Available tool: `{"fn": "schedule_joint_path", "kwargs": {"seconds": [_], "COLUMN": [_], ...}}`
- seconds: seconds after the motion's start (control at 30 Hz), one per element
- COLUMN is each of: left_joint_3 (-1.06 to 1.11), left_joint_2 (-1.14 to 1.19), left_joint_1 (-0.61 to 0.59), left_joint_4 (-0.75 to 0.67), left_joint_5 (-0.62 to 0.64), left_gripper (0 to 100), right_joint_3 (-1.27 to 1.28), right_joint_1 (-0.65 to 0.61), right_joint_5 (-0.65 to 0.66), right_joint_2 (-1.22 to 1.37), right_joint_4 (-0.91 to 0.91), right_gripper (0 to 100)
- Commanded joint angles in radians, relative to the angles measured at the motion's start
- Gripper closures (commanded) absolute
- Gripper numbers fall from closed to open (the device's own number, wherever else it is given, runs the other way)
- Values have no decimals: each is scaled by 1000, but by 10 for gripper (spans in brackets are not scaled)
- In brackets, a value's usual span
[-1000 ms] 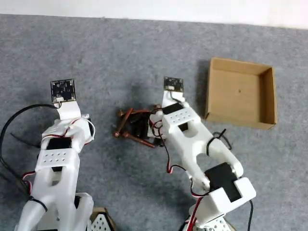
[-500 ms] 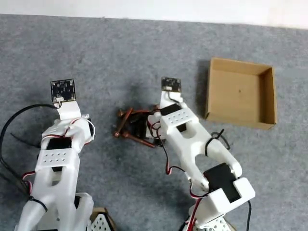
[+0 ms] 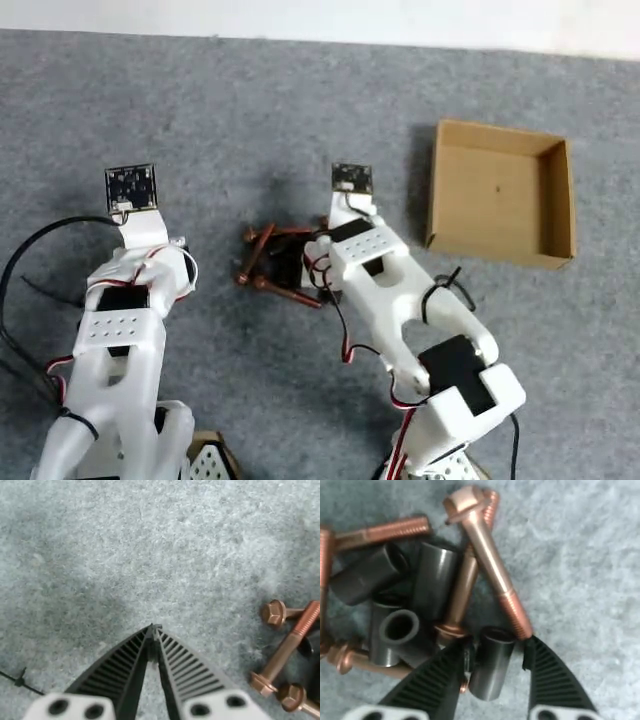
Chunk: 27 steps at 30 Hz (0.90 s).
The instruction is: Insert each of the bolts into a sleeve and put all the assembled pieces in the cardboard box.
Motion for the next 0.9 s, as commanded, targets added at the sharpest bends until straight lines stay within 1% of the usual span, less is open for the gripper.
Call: {"fn": "schedule_joint_path", "kwargs": {"seconds": [0.0, 0.27, 0.33, 0.43, 0.5, 0.77, 0.87], "left_joint_3": [-2, -2, -2, -2, -2, -2, -2], "left_joint_2": [-19, -19, -19, -19, -19, -19, -19], "left_joint_1": [-8, -8, -10, -10, -10, -12, -10], "left_joint_4": [-15, -15, -15, -15, -15, -15, -15], "left_joint_5": [8, 8, 8, 8, 6, 6, 6], "left_gripper": [989, 989, 989, 989, 989, 989, 989], "right_joint_3": [-12, -8, -13, -35, -58, -150, -185], "right_joint_1": [-21, -21, -22, -21, -16, 70, 81], "right_joint_5": [-9, -5, 5, 77, 106, 118, 120], "right_joint_2": [36, 36, 36, 38, 39, 35, 33], "right_joint_4": [-18, -15, 22, 41, 59, 216, 240], "right_gripper": [836, 841, 875, 958, 997, 994, 994]}}
